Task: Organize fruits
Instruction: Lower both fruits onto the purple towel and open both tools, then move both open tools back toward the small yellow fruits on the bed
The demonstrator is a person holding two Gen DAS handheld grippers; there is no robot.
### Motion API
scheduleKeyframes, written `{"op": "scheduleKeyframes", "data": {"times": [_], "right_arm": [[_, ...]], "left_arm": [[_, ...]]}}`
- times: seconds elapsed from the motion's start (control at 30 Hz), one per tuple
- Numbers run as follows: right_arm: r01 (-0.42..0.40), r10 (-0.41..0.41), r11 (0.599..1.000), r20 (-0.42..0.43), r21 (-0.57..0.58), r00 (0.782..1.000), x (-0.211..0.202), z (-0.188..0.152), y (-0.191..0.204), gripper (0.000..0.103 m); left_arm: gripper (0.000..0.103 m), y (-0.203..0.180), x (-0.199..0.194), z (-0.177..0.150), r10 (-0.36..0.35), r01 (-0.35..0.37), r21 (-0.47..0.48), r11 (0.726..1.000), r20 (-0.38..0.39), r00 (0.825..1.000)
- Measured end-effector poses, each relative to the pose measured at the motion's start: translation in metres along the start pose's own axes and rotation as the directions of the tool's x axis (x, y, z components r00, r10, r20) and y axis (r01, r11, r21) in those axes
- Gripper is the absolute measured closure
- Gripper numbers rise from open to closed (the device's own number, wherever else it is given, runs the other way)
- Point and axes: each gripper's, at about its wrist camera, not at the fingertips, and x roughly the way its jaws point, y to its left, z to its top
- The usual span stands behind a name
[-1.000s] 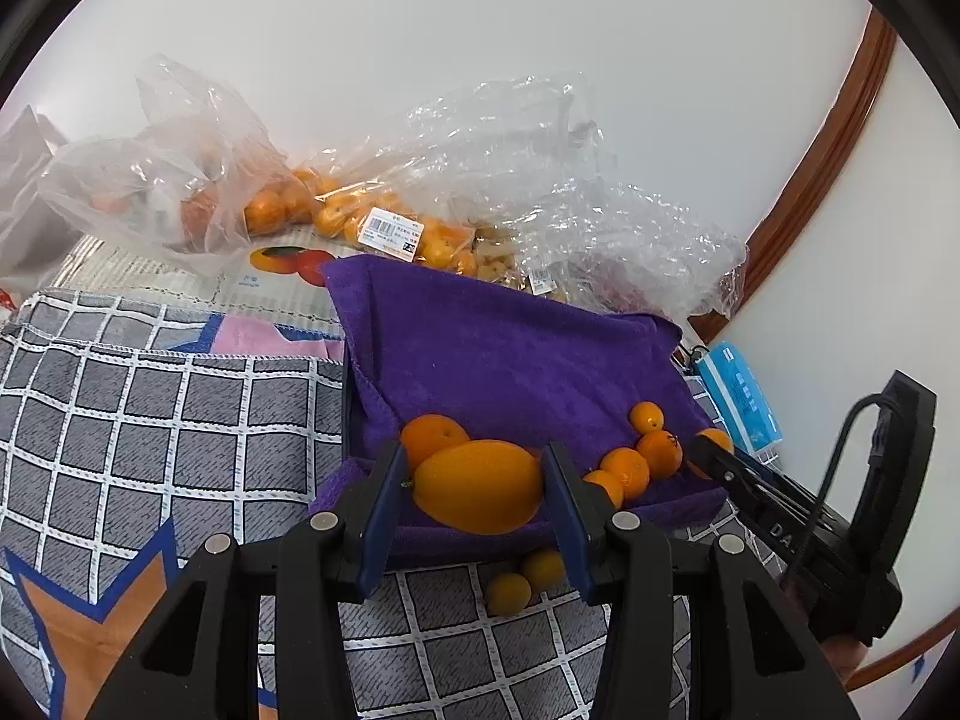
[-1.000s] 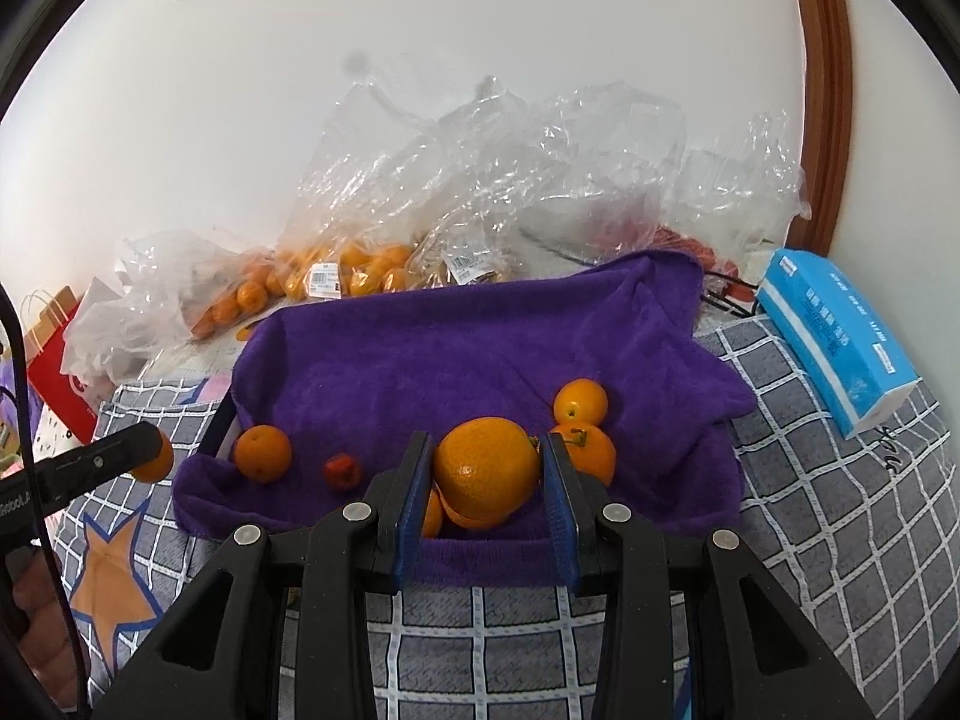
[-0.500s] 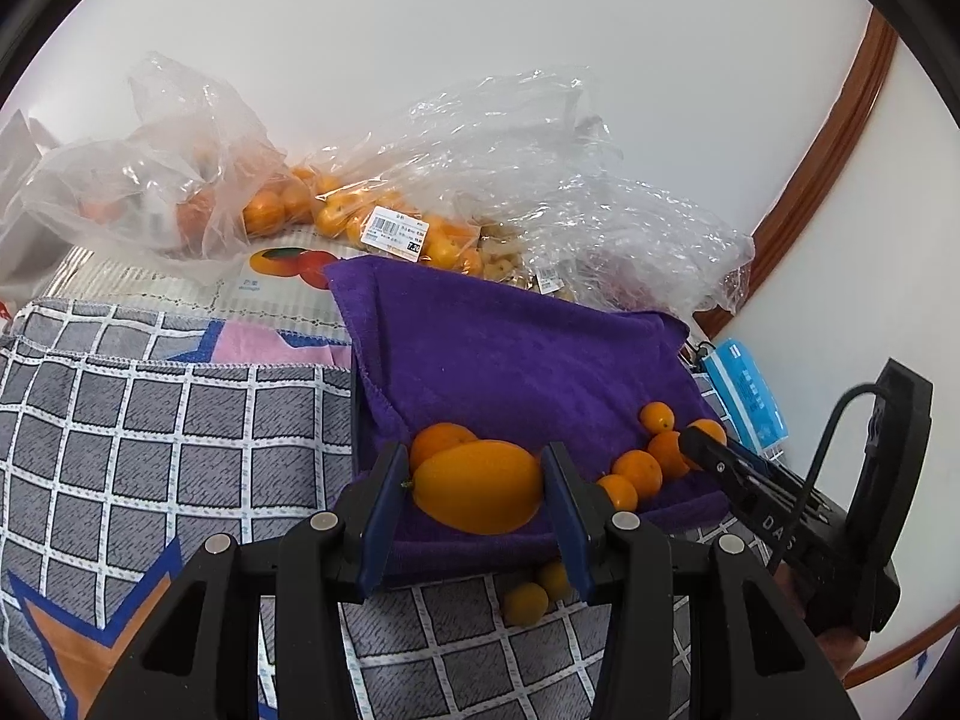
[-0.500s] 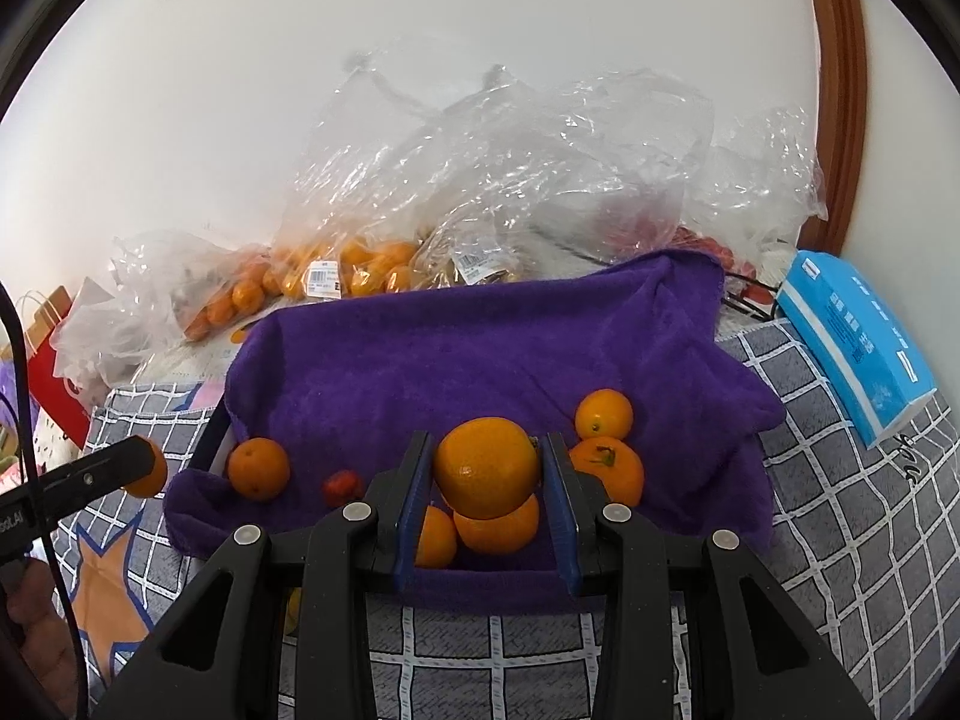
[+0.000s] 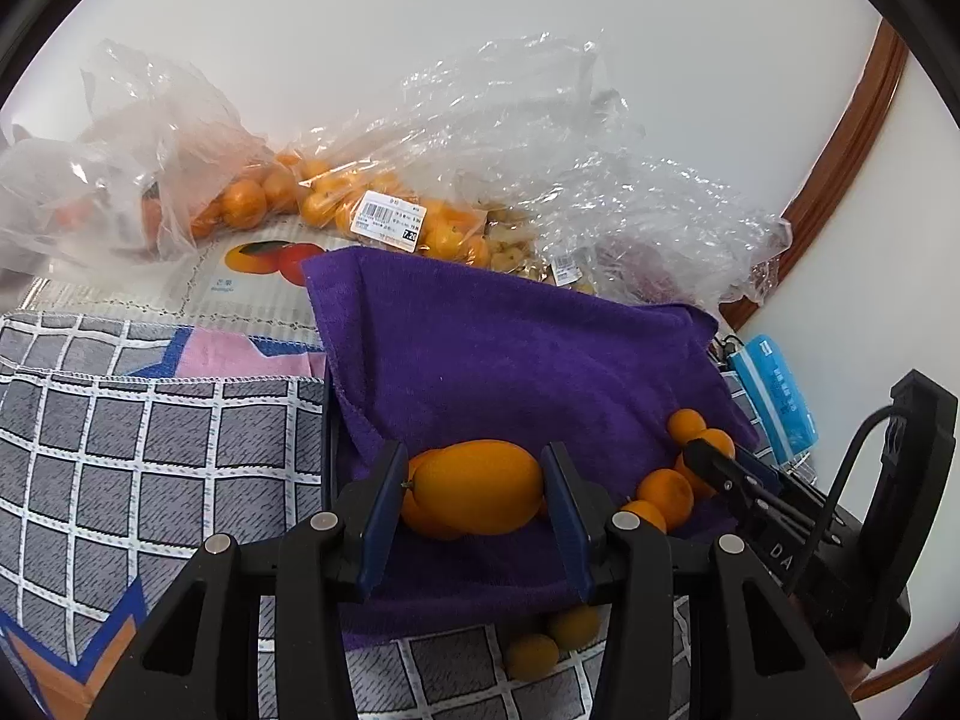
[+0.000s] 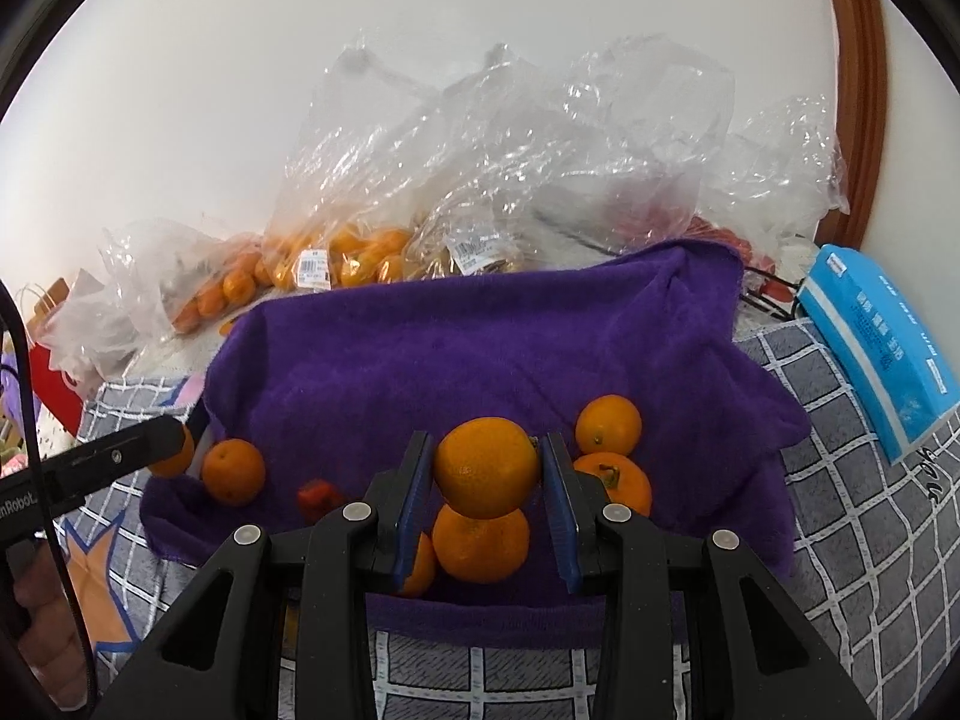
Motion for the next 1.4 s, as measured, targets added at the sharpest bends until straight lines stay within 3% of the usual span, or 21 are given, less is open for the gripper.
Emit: {"op": "scheduleKeyframes", "data": {"times": [0.17,0.63,0.87,1.07,1.27,1.4], "right_arm": [[0.004,-0.004,1.0,-0.005,-0.005,1.0,0.009,-0.004,-0.001,0.067],[-0.008,0.008,1.0,0.005,-0.001,1.0,0.012,-0.009,-0.006,0.067],[-0.027,0.027,1.0,0.005,0.009,1.0,0.007,-0.011,-0.01,0.067],[-0.037,0.037,0.999,-0.003,0.018,0.999,0.005,-0.011,-0.011,0.066],[-0.021,0.021,1.0,0.002,0.016,1.0,-0.003,-0.01,-0.009,0.051],[-0.007,0.007,1.0,0.019,0.03,1.0,-0.02,-0.012,-0.011,0.051]], "left_arm": [[0.059,0.0,0.01,-0.003,0.02,-0.019,0.021,1.0,-0.015,1.0],[0.062,-0.006,0.018,0.006,-0.039,0.039,0.019,0.999,-0.002,0.999],[0.062,-0.015,0.033,0.003,0.005,-0.004,0.047,0.999,-0.017,1.0],[0.061,-0.012,0.023,0.002,0.011,-0.01,0.044,0.999,-0.026,1.0],[0.06,-0.005,0.0,-0.009,0.015,-0.014,0.031,0.999,-0.023,1.0],[0.057,0.0,-0.016,-0.02,0.025,-0.024,0.032,0.999,-0.016,1.0]]}}
